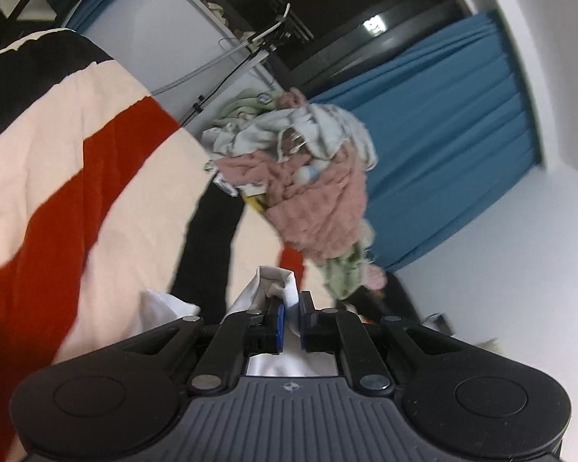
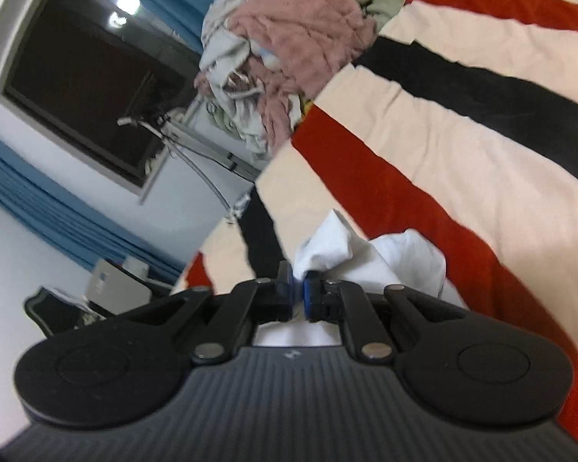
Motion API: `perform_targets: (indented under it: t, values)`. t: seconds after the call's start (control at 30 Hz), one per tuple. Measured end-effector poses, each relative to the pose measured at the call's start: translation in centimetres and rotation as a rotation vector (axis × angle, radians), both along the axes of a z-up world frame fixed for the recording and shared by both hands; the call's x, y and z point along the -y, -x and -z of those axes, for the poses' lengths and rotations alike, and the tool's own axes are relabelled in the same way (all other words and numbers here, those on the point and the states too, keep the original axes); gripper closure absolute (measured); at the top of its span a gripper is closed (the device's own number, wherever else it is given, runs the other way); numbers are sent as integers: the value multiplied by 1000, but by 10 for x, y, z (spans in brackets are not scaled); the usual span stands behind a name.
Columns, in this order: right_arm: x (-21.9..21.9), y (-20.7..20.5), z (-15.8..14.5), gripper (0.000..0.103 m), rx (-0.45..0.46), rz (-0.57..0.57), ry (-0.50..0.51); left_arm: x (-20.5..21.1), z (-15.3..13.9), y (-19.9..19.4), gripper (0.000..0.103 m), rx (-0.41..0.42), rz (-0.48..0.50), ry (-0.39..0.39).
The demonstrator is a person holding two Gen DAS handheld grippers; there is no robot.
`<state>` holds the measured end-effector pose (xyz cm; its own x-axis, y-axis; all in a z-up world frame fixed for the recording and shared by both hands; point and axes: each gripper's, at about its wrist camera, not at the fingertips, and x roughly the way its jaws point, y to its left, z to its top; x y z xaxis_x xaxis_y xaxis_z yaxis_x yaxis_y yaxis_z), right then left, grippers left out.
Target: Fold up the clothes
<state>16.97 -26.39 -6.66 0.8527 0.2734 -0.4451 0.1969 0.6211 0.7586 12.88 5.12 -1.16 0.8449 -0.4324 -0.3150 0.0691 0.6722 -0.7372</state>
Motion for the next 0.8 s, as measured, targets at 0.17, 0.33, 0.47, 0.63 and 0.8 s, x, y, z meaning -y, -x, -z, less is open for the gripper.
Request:
perform_targets:
  t: [0.17,0.33,0.47,0.63,0.8]
  values:
    - [8,-33,47,93,-41,-56,-61,0,31,-27,95,-8,22,-101]
    - [11,-53,66,92,-108,-41,-118,3,45,-53,95,-20,36,-116]
    - [15,-63,84,87,-164,-39,-178,5,50,-66,90,-55,31,-103]
    - [7,-54,71,27,-113,-114,-240,16,39,-67,40,-39,100,-172]
    - [-18,-19,33,22,-56,-188,-23,31,29,-59,12,-23,140,-279]
